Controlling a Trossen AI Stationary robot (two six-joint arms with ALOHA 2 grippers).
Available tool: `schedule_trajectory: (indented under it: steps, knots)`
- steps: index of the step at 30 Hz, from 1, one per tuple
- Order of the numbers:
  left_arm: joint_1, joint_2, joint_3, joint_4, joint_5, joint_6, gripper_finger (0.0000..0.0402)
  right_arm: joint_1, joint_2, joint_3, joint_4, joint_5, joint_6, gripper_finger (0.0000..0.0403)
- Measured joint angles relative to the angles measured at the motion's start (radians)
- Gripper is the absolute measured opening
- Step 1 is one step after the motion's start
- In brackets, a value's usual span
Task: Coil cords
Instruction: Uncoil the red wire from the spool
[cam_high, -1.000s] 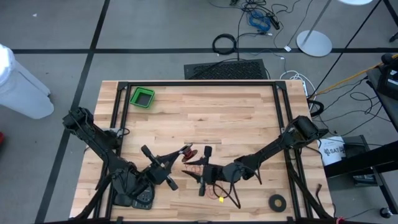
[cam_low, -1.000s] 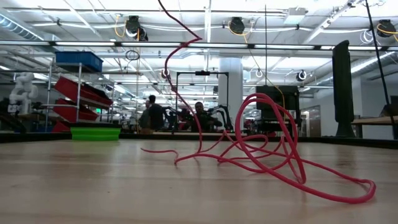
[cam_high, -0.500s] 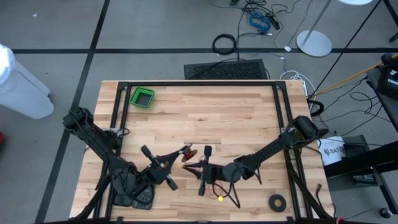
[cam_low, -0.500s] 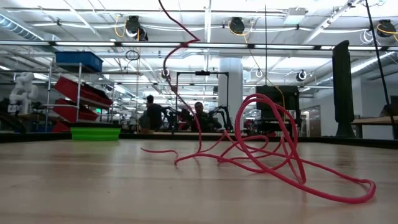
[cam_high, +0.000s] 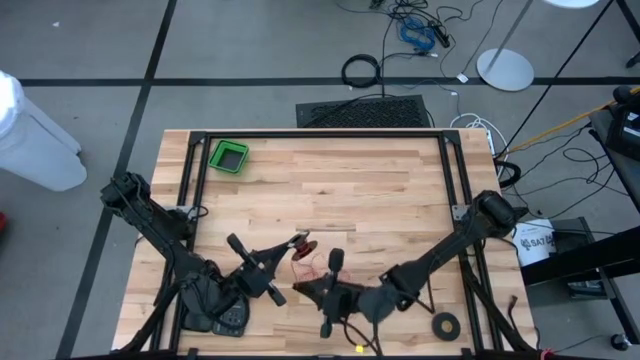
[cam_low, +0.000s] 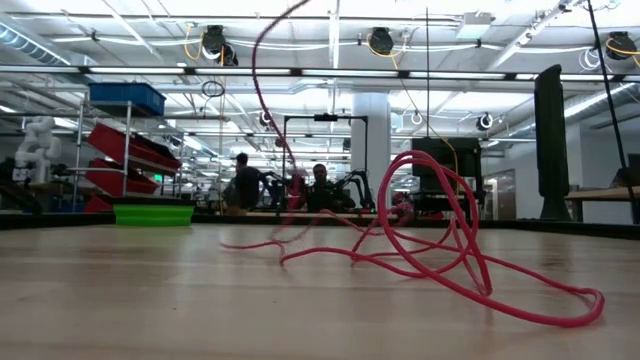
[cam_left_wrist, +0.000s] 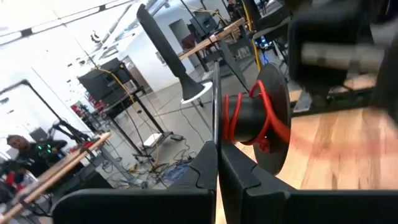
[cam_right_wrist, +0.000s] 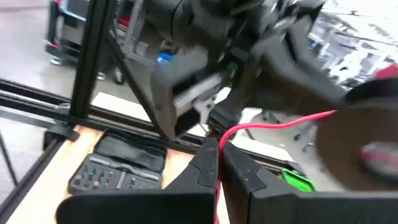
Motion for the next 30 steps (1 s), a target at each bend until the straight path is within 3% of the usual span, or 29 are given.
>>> schedule_trajectory:
  steps: [5, 10, 18, 30]
  knots:
    - [-0.017, 0.000, 0.000, -0.109, 0.005, 0.022, 0.0004, 0.064, 0.000, 0.049, -0.089, 0.178, -0.069, 0.0000]
    - [-0.025, 0.000, 0.000, -0.115, -0.004, 0.030, 0.0004, 0.119, -0.001, 0.059, -0.119, 0.362, -0.142, 0.0000]
    - [-0.032, 0.000, 0.000, -0.099, -0.006, 0.046, 0.0004, 0.151, -0.011, 0.060, -0.195, 0.556, -0.164, 0.0000]
    - [-0.046, 0.000, 0.027, -0.051, -0.006, 0.053, 0.0004, 0.071, -0.011, 0.060, -0.735, 0.515, 0.388, 0.0000]
